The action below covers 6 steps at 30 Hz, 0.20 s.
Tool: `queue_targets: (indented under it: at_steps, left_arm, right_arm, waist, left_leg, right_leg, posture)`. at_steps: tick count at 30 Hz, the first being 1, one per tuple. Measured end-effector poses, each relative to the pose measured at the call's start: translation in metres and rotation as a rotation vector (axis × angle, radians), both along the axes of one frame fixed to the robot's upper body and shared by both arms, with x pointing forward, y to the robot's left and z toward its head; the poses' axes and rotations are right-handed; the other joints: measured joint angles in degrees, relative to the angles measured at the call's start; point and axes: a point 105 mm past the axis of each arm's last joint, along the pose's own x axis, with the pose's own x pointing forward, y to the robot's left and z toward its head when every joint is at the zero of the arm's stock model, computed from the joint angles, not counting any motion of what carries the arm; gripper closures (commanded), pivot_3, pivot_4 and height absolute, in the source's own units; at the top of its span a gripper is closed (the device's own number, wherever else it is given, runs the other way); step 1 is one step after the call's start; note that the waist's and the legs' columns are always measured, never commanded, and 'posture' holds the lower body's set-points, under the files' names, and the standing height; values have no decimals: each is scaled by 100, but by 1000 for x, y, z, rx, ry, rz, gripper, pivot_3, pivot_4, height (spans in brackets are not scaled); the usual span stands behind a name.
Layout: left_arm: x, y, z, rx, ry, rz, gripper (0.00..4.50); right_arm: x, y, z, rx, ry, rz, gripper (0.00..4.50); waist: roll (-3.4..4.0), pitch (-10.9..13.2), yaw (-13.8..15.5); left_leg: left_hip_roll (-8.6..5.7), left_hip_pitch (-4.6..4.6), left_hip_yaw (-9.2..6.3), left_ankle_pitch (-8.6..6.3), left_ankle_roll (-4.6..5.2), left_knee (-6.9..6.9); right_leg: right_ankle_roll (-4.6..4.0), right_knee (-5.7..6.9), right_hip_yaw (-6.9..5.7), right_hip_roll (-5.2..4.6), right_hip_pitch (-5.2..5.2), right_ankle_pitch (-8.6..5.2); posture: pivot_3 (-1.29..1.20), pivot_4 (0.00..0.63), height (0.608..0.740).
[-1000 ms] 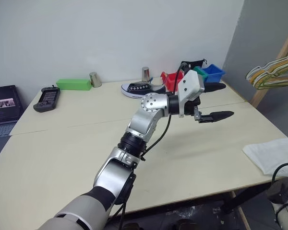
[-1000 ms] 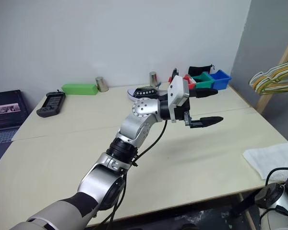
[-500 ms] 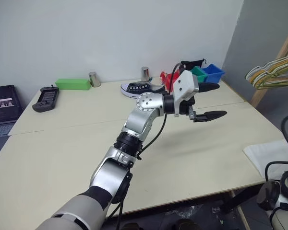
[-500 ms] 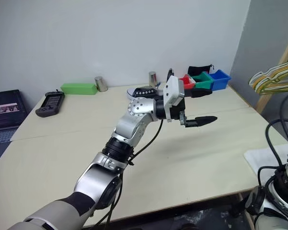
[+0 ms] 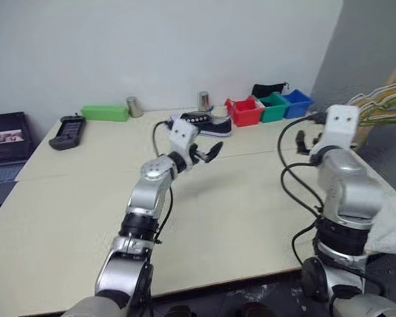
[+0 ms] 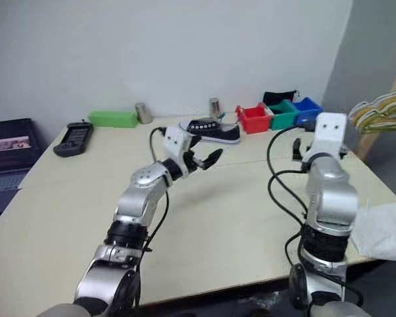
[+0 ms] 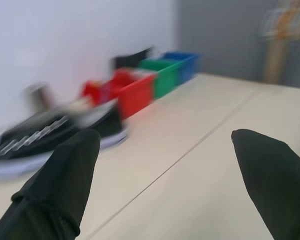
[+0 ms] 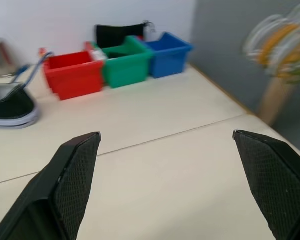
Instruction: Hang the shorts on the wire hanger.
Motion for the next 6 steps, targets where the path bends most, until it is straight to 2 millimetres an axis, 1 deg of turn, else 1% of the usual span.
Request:
queue_targets:
  at_steps: [2,4,6]
  left_arm:
    - [-9,25,-28,-23,103,137,0]
    - [-18,38,-48,-33,172,222,0]
    - [-24,45,-54,-14,181,267,0]
  right_arm:
    - [4,17,-26,-4,36,79,7]
    - [4,29,-47,46,74,110,7]
    - [3,38,-55,55,72,140,7]
  waist:
    - [-21,5,187]
    - [-31,12,397]
    - [-38,10,634]
  left_leg:
    - [1,-3,-13,0,-1,2]
    - [0,-6,-24,9,-17,6]
    - [-3,-5,-39,17,-30,6]
  right_leg:
    - [-3,4,-12,0,-1,2]
    - [-12,7,-23,0,-1,9]
    - [-15,3,-35,-1,4,15]
  posture:
    - [362,0,740]
    - [373,0,740]
    - [380,0,740]
